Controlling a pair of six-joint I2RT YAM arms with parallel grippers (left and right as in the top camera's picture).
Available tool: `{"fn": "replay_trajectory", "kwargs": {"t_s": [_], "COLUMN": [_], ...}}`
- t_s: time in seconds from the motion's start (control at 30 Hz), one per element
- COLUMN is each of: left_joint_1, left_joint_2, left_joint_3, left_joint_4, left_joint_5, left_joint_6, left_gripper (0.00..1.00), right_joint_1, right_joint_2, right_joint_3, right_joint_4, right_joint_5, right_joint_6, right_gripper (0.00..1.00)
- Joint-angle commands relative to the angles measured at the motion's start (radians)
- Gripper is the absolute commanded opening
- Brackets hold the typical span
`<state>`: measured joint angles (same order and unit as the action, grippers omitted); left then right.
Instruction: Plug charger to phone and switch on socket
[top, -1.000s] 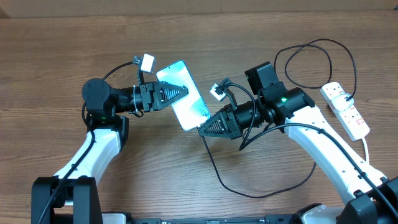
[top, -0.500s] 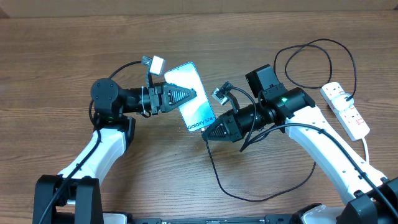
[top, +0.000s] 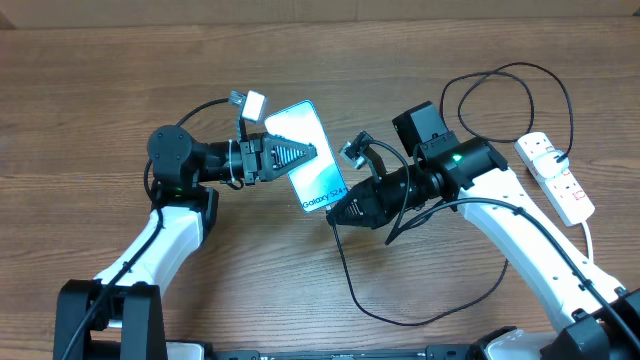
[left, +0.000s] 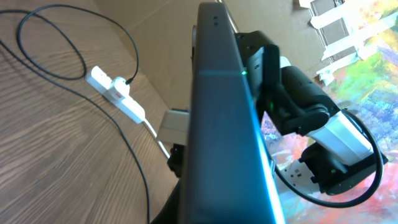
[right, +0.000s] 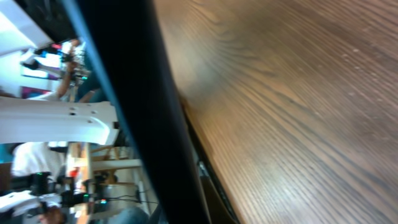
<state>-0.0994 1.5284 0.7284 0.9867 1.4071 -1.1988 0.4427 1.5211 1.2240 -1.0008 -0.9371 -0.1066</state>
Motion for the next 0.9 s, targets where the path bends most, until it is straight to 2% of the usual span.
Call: {"fn": "replay_trajectory", "kwargs": {"t_s": [0.0, 0.07, 0.1, 0.17, 0.23, 0.4, 0.43, 0.57, 0.6, 0.67, 0.73, 0.8, 0.87], "left_joint_1": [0.053, 0.094, 0.119, 0.152, 0.181, 0.209, 0.209, 0.209, 0.208, 0.208, 0.208, 0.208, 0.208], "left_joint_2": [-0.012, -0.012, -0.012, -0.012, -0.012, -0.012, -0.012, -0.012, -0.012, -0.012, -0.012, -0.012, -0.012], "left_joint_3": [0.002, 0.002, 0.002, 0.002, 0.002, 0.002, 0.002, 0.002, 0.002, 0.002, 0.002, 0.002, 0.002], "left_joint_4": [0.005, 0.005, 0.005, 0.005, 0.005, 0.005, 0.005, 0.005, 0.005, 0.005, 0.005, 0.005, 0.005], "left_joint_5": [0.173, 0.173, 0.173, 0.173, 0.173, 0.173, 0.173, 0.173, 0.173, 0.173, 0.173, 0.173, 0.173], "left_joint_6": [-0.066, -0.066, -0.066, -0.066, -0.066, -0.065, -0.065, -0.065, -0.065, -0.065, -0.065, -0.065, -0.066], "left_gripper": [0.04, 0.04, 0.04, 0.04, 0.04, 0.04, 0.04, 0.04, 0.04, 0.04, 0.04, 0.04, 0.04], "right_joint_1": [-0.012, -0.011, -0.011, -0.012, -0.013, -0.013, -0.013, -0.011, -0.012, -0.012, -0.012, -0.012, -0.012], "right_joint_2": [-0.003, -0.002, 0.001, 0.008, 0.020, 0.080, 0.096, 0.143, 0.152, 0.170, 0.181, 0.186, 0.189], "right_joint_3": [0.042, 0.039, 0.034, 0.017, -0.016, -0.154, -0.173, -0.177, -0.177, -0.177, -0.177, -0.177, -0.177], "right_joint_4": [-0.016, -0.027, -0.026, -0.018, 0.023, 0.222, 0.248, 0.268, 0.274, 0.282, 0.286, 0.286, 0.286], "right_joint_5": [0.310, 0.600, 0.804, 1.005, 1.056, 1.009, 1.004, 1.003, 1.003, 1.003, 1.003, 1.003, 1.003], "right_joint_6": [0.024, 0.128, 0.235, 0.370, 0.417, 0.418, 0.418, 0.417, 0.418, 0.418, 0.422, 0.422, 0.423], "right_gripper": [0.04, 0.04, 0.04, 0.04, 0.04, 0.04, 0.07, 0.18, 0.23, 0.41, 0.48, 0.67, 0.74]}}
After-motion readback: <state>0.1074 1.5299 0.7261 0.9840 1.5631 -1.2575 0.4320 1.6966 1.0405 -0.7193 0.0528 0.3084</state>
